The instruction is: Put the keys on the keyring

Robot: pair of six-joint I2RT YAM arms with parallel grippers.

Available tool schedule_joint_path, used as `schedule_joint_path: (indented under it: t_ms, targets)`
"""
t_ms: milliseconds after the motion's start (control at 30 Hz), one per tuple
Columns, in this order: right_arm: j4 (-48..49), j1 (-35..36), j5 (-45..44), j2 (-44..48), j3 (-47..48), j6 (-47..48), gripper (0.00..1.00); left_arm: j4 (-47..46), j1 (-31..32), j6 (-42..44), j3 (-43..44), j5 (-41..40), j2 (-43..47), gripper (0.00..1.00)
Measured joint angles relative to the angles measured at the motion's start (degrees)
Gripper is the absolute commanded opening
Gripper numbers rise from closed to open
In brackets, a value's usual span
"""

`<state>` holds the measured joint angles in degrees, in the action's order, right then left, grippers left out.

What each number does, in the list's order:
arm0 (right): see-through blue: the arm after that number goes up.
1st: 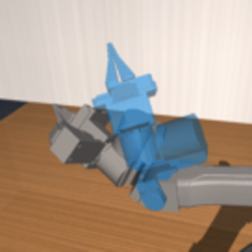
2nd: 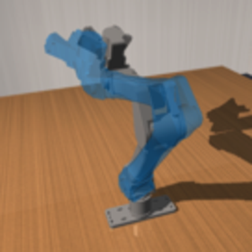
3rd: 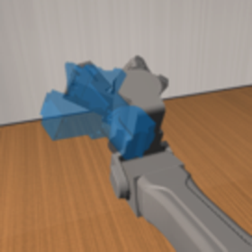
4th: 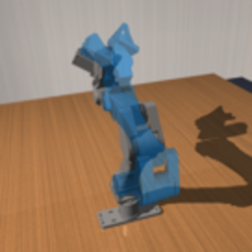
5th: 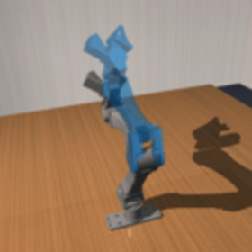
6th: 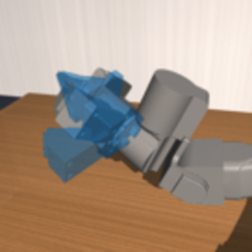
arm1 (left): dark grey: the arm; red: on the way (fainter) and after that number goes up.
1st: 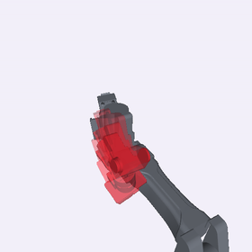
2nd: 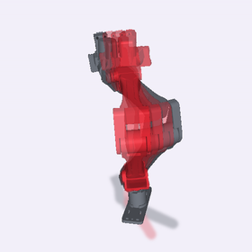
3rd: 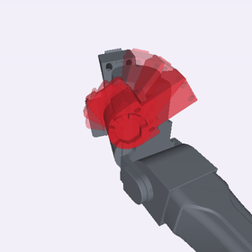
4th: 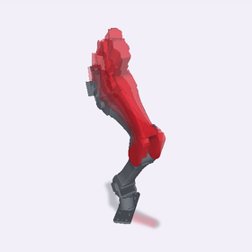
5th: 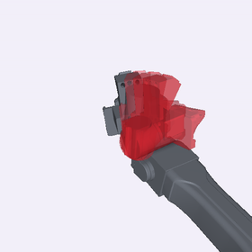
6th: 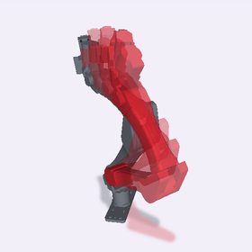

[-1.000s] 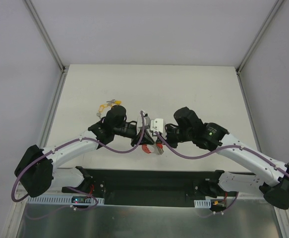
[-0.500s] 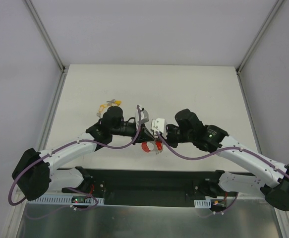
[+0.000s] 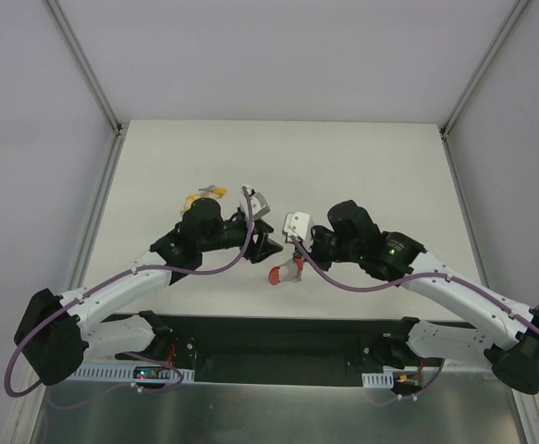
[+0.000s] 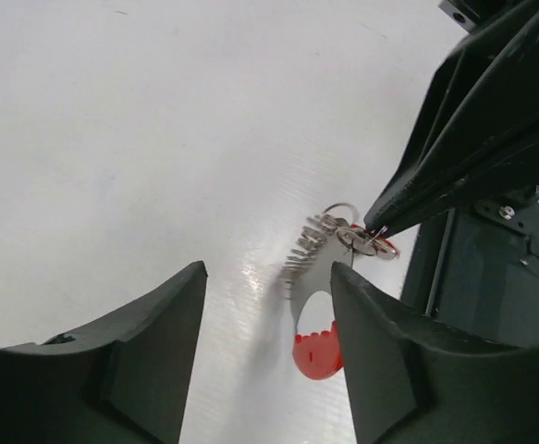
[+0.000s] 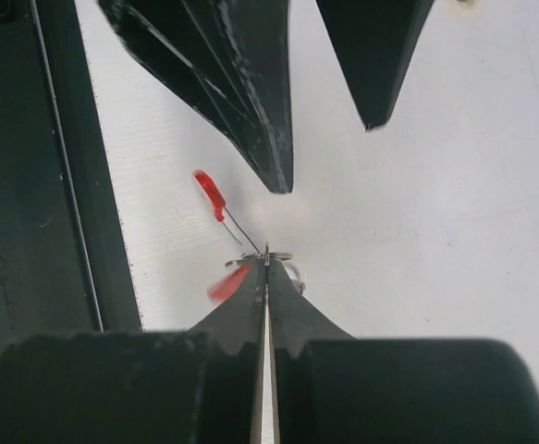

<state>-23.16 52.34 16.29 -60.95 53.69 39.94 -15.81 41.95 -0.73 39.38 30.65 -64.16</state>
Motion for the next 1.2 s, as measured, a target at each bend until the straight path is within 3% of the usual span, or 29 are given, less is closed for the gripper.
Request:
schedule_joint_path:
  t_ms: [67,267,733,1033,1200]
  targets:
    - [0.24,-0.90,-0.13,-0.17,0.00,-0.55,0.01,1.40,-0.04,0.35,0.02,-3.61,1.64,0.76]
    - [1.38,-3.76,-0.74,-0.87,0.00,-2.34,0.01,9.66,-0.09,0.74,2.97,-15.26,5.95,0.99]
    - [3.34,-7.15,-3.63,-4.79,0.85,-7.91,0.01,25.29,-3.87,-3.63,8.98,-34.84,13.14,0.99]
    - [3.06,-8.46,-6.05,-8.90,4.63,-11.04,0.01,33.51,-14.80,-7.02,14.40,-32.41,13.20,0.99]
    - [2.27,-10.69,-7.56,-10.38,6.38,-11.91,0.01,34.75,-16.17,-7.76,14.51,-32.81,13.07,0.99]
